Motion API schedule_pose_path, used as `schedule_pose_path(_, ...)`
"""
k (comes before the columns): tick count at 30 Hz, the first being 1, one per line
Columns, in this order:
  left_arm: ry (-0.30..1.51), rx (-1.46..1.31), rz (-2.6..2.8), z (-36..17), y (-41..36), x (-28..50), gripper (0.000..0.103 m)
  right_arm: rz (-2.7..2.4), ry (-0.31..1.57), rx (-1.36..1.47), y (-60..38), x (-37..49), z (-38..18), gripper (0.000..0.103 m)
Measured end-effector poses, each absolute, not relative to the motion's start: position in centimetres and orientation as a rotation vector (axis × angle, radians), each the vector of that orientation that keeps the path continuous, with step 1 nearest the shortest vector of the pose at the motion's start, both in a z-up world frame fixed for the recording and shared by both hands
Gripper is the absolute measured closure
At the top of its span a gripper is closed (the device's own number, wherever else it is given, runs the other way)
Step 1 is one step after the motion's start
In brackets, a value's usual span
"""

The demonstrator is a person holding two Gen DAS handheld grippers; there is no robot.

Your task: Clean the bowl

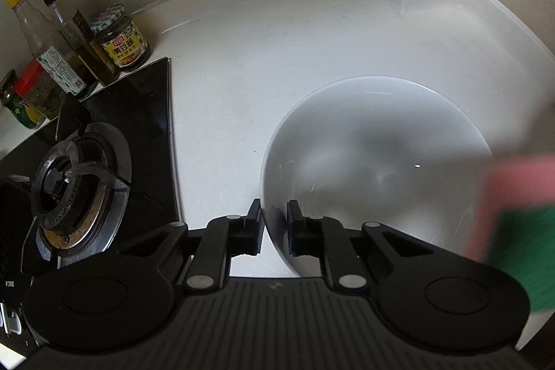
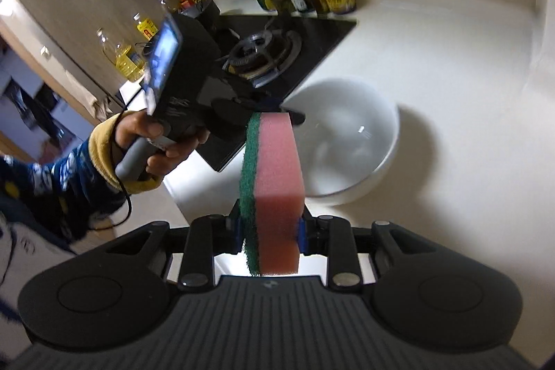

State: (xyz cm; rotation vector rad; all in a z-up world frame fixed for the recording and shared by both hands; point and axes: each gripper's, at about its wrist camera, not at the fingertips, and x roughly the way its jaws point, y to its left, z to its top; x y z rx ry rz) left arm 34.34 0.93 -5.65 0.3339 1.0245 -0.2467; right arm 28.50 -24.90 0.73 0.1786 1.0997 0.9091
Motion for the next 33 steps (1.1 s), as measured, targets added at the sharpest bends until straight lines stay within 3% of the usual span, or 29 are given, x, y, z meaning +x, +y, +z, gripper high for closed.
schedule_pose_path(9,1.005,0.312,-0.282,-5.6,1.2,33.7,0.088,0.752,1.147,0.330,-29.1,30.6,-0.9,0.079)
schedule_pose_path(18,0.971,0.364,-0.275,-5.7,0.4,33.0,0.087,0.828,1.073,-0.117,-22.9,35.9,3.9,0.079)
schedule_pose_path(26,0.968,0.379,-0.274,-5.7,0.3,33.1,0.087,1.023,1.202,-0.635,-11.5,41.9,0.4,0.079)
schedule_pose_path(33,0.964,0.386,-0.257,-5.8,0.8,33.7,0.086,0.789,1.293,-0.492,-12.5,44.7,-1.0,0.078)
